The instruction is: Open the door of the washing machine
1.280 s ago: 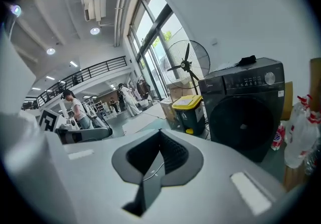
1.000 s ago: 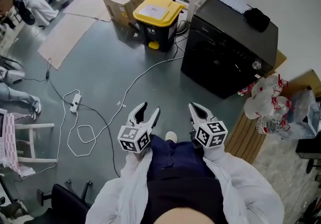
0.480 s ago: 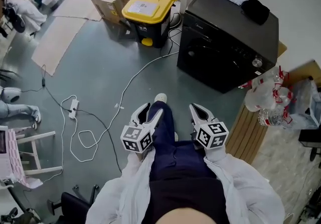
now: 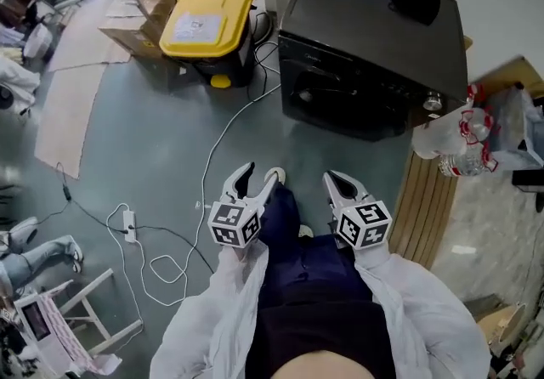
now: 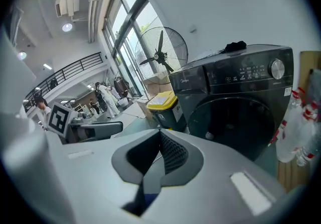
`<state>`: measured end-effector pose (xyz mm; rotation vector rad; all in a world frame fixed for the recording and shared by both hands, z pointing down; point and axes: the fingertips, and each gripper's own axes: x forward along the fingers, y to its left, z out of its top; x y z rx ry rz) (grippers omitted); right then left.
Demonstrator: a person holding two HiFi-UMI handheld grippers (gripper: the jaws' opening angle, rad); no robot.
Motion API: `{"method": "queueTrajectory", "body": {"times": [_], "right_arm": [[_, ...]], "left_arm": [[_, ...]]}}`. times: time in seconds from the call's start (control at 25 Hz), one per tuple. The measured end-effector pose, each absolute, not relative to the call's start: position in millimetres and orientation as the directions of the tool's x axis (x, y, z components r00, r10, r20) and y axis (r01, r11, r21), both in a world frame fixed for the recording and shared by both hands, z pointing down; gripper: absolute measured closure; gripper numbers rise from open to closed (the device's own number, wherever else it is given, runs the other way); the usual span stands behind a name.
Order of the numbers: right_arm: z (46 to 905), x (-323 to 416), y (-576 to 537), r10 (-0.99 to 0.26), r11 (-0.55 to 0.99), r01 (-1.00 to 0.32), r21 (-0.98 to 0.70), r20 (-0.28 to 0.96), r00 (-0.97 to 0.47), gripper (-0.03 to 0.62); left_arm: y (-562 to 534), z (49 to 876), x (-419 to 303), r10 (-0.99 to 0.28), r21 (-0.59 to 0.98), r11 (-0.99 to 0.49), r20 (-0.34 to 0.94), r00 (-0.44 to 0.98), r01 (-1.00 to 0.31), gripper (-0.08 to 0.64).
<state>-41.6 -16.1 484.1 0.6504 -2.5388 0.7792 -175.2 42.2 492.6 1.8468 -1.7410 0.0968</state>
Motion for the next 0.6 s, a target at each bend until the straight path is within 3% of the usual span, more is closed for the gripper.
{"method": "queueTrajectory", "body": {"times": [0.6], "right_arm": [[515.0,-81.5,-137.4,-0.5,0.515,-0.743,-0.427,0.555,-0.665,0.584]], "left_arm": [[-155.6,582.8,-204.2,-0.65,0.32,-0.397,0.563,0.509,-0.86,0.31]]}}
